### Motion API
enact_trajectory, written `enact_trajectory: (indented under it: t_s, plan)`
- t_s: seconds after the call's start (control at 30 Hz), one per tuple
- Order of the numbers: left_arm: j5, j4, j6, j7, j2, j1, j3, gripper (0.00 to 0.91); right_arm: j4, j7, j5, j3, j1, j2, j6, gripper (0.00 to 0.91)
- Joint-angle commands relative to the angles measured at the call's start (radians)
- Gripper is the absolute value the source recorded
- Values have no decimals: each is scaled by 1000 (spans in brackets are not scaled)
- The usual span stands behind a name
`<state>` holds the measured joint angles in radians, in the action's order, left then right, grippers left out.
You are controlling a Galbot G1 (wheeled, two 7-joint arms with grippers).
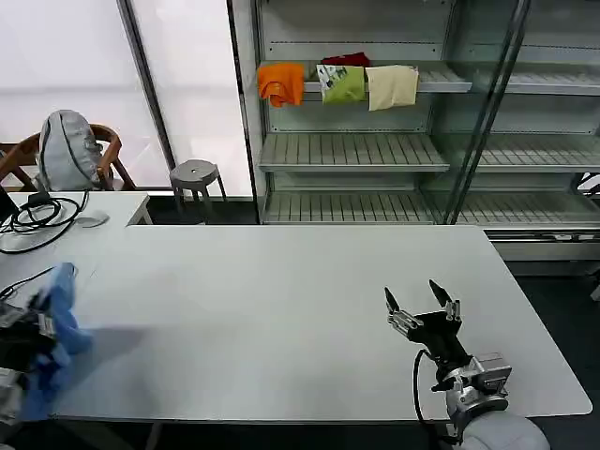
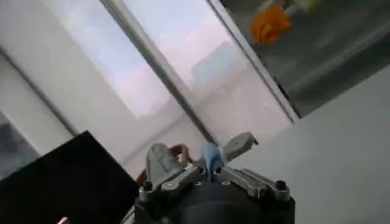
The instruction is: Fold and organize the clothes.
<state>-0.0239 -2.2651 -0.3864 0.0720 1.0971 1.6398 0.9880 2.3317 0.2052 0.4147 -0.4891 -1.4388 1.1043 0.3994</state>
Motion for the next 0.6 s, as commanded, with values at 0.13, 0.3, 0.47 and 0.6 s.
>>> enact_trajectory:
  t_s: [0.13,0.3,0.47,0.6]
  plan:
    - [-328,78,94,33,217,-219,-956,0,44,-1,-5,-113,-105,-4,0,907]
    - [-286,130,94,26,222,-278,-951,10,89,0,-33,-123,-130,8,6,907]
    - [-290,210,160,36,213,-346,-913,0,114,2,20,-190,-109,-30,14,907]
    - [-287,232,178,37,199,-389,-919,0,107,2,60,-237,-79,-46,20,907]
